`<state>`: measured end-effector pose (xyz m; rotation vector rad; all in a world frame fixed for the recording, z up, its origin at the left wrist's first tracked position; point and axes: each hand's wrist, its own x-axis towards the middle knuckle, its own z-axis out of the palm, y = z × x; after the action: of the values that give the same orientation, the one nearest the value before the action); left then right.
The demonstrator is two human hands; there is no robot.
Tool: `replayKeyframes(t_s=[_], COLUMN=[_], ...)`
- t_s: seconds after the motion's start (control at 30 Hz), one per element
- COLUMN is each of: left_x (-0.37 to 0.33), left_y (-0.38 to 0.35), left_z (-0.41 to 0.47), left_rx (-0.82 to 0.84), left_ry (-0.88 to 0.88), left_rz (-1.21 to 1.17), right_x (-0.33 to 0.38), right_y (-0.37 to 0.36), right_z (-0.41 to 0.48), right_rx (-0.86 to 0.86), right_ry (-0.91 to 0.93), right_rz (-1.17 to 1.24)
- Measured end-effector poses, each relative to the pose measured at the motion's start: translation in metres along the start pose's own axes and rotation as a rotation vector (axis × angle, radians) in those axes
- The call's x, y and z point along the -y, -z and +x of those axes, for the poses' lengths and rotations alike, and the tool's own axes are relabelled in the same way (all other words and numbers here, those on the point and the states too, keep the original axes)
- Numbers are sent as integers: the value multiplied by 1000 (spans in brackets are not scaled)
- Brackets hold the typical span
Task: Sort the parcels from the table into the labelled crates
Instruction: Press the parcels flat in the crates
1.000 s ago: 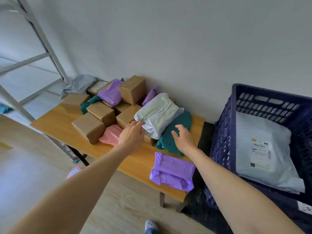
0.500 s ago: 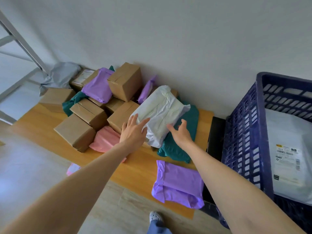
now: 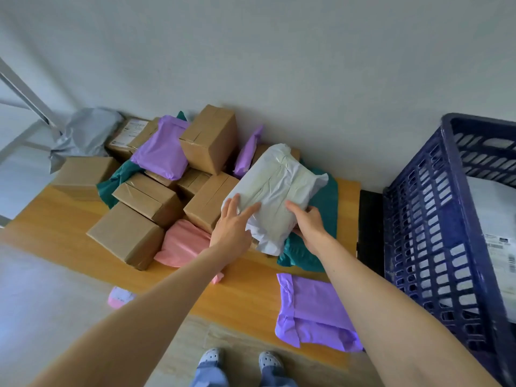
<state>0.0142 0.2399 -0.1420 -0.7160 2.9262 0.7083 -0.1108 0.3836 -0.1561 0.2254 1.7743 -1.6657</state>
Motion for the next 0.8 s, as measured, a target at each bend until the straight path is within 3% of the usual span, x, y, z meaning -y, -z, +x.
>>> replayKeyframes(t_s=[0.27,0.53,0.8], left_x=[25,42,47], left_y=[33,70,111], left_z=[2,6,11], left_rx=[-24,-232,-439], left_ry=[-174,-454,-653], left_rz=[76,247,162], right_x=[15,43,63], right_y=[-32,-57,-86], right_z=[-30,-64,-92], right_rx=[-113,-228,-309], right_ry=[-3,39,123], right_rz=[97,135,186])
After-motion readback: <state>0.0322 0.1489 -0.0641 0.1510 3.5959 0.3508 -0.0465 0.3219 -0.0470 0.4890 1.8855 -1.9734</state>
